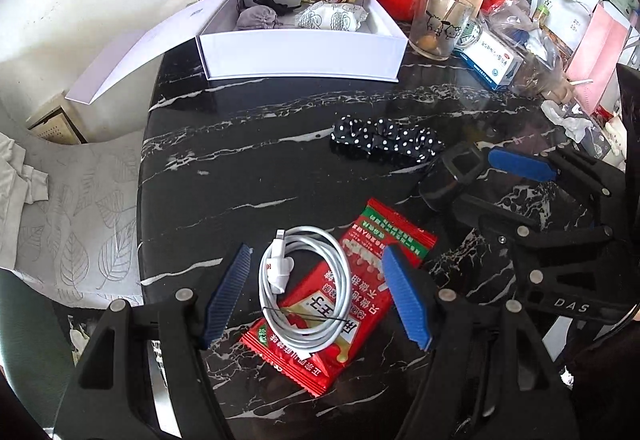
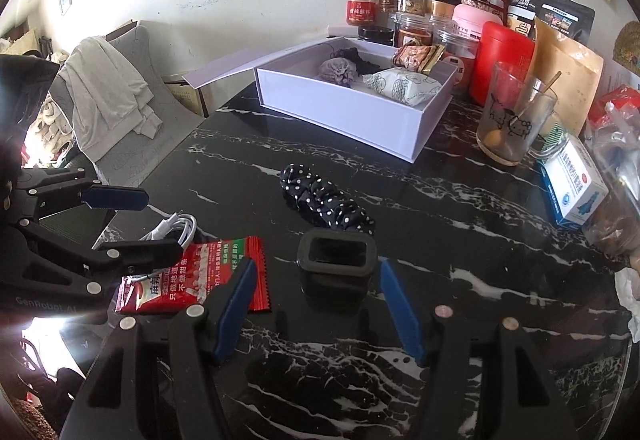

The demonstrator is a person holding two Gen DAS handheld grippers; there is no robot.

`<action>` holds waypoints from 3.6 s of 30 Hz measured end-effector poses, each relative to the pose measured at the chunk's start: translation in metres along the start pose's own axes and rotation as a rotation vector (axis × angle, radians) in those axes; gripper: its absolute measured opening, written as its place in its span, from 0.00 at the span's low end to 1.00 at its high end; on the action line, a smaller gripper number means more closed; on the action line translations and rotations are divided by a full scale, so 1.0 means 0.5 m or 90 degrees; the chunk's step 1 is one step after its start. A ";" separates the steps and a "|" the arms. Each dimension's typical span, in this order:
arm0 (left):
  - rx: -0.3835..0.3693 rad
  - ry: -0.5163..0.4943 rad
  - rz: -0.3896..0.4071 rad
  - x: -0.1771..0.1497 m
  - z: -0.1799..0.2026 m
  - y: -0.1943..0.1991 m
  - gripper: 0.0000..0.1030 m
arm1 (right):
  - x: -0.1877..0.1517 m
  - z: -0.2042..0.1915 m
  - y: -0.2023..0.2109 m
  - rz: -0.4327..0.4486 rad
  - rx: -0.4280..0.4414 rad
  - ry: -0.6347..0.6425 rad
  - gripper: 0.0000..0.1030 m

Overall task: Organize objects
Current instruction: 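Grasp the white coiled cable with the left tool, then carry the white cable with the left tool toward the white box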

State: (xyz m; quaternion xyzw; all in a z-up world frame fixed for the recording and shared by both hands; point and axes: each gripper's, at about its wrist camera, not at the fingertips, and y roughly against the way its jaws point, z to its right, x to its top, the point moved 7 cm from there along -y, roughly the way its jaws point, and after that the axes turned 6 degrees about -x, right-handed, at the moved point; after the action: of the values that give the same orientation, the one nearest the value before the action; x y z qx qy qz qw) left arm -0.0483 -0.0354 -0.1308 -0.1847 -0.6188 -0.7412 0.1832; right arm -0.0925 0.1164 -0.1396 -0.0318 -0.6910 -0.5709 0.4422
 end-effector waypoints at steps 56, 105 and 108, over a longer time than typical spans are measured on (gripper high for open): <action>-0.020 -0.075 -0.011 0.091 0.011 -0.147 0.53 | -0.052 0.092 -0.030 -0.029 -0.044 -0.056 0.45; -0.010 -0.098 0.078 0.206 0.073 0.045 0.52 | 0.087 0.092 0.075 0.045 -0.037 0.019 0.45; -0.007 -0.103 0.085 0.224 0.083 0.059 0.52 | 0.107 0.094 0.086 0.055 -0.039 0.026 0.45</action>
State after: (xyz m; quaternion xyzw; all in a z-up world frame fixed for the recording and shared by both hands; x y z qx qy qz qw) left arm -0.1287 -0.0045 -0.0428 -0.2857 -0.6141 -0.7132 0.1806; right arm -0.1286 0.1450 -0.0704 -0.0634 -0.6620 -0.5728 0.4792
